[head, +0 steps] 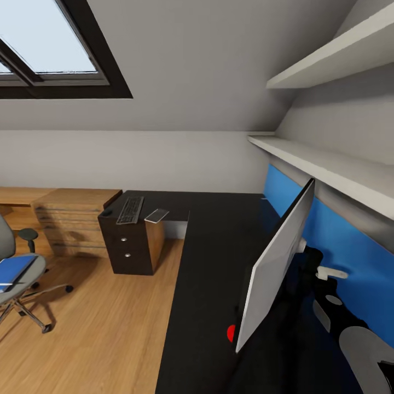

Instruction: In the bedroom, organize the workspace by keeping the computer under the desk, ensuring the monitor is on the desk, placing the keyboard on the desk next to the monitor, placing the mouse on the desk next to the keyboard, moving the folder from the swivel chair onto the desk next to the mouse, stacking the notebook on top of the folder with the pen on top of the notebook, and positioning the swivel chair next to the desk.

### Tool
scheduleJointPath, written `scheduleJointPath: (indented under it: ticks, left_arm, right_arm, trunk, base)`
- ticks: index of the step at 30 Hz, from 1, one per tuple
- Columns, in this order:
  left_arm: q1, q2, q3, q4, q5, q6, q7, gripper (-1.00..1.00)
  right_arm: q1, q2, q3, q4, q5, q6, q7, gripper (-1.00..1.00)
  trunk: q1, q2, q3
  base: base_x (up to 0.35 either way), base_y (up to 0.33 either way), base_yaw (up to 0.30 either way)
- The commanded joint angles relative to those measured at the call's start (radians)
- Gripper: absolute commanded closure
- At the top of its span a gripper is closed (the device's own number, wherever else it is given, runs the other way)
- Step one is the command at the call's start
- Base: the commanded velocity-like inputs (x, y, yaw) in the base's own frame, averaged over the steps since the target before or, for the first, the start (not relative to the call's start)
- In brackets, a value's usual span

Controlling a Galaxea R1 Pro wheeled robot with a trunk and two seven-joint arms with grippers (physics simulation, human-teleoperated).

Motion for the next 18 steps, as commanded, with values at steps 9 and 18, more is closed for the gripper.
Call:
scheduleJointPath:
  ticks: [9, 18]
  left_arm:
    - [-0.001, 0.001, -0.007, -0.002, 0.01, -0.005, 0.006, -1.0]
    - [-0.001, 0.0, -0.007, -0.002, 0.01, -0.005, 0.006, -1.0]
  right_arm:
    - [0.0, 0.0, -0.005, 0.002, -0.008, -0.004, -0.004, 1.0]
    - [0.0, 0.0, -0.004, 0.009, -0.008, -0.004, -0.004, 1.0]
  trunk:
    - [0.0, 0.0, -0.001]
    - [0.0, 0.0, -0.001]
  base:
    - [0.034, -0.009, 0.0]
    - [0.233, 0.0, 0.0]
